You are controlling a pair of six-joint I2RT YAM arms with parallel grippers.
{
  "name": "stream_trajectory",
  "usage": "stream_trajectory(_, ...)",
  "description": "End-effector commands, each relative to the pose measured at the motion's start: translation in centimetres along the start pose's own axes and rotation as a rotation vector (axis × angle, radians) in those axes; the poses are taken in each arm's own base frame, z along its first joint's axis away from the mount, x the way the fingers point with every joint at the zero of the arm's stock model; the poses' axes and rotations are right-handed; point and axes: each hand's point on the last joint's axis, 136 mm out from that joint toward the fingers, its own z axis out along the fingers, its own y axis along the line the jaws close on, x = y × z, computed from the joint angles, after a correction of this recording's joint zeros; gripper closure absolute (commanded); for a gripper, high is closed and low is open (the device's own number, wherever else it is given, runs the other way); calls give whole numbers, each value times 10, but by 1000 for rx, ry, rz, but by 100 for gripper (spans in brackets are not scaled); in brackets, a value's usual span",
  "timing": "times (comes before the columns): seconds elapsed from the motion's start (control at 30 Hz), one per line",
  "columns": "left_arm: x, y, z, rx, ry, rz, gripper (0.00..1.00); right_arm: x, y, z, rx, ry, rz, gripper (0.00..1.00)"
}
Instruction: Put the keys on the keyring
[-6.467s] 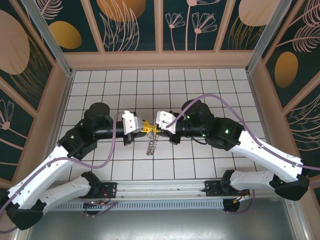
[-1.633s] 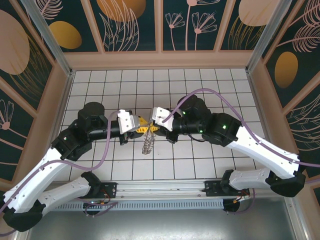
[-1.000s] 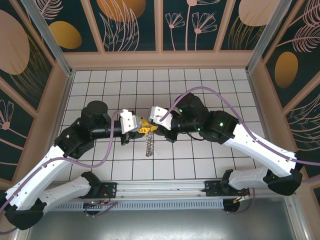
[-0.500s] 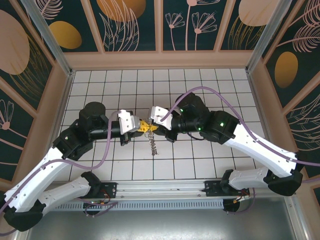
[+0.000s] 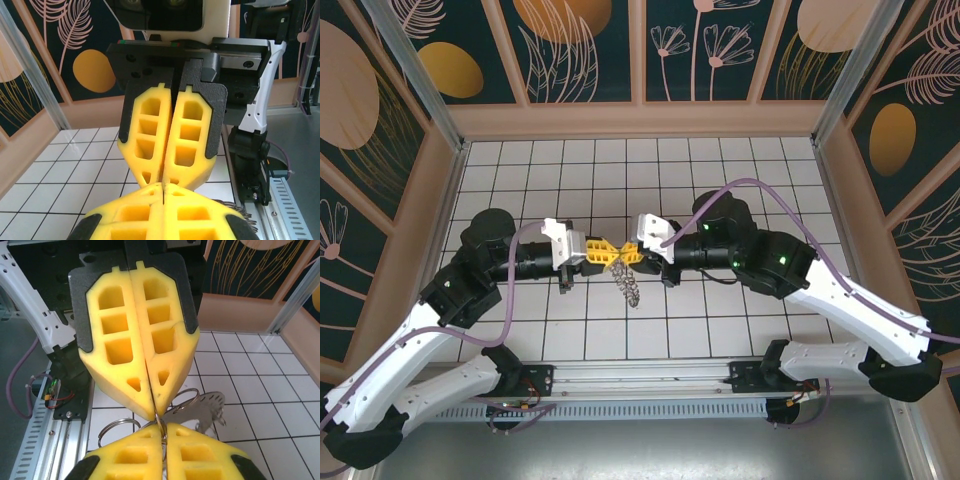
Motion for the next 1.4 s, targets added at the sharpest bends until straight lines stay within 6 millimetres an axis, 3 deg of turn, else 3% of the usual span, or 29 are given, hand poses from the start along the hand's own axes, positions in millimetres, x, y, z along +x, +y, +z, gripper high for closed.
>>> stream_trajectory(0.0,-41,-11,-11,37,-152,75,100,9,0,3,7,13,14,88)
stream_trajectory(0.17,-41,-12,-11,39,-165,69,100,7,1,0,12,-6,10,88)
stream_trajectory(0.3,-43,-13,-12,42,-175,74,100,7,-1,-1,19,-10,7,97)
stream_trajectory(0.57,-56,-22,-18,75,-244,91,100,7,-5,5,26,-15,9,98)
stream_trajectory(0.63,-52,-23,-16,84,-248,79,100,6,-7,5,30,-22,7,100)
stream_trajectory(0.97,-56,-32,-19,134,-289,66,100,0,-8,5,24,-57,18,88)
stream_trajectory(1.2,-56,-31,-18,141,-295,64,100,-2,-8,5,14,-80,15,91)
stream_trajectory(1.37,-56,-29,-18,119,-297,66,100,-9,-8,-6,40,-117,7,90)
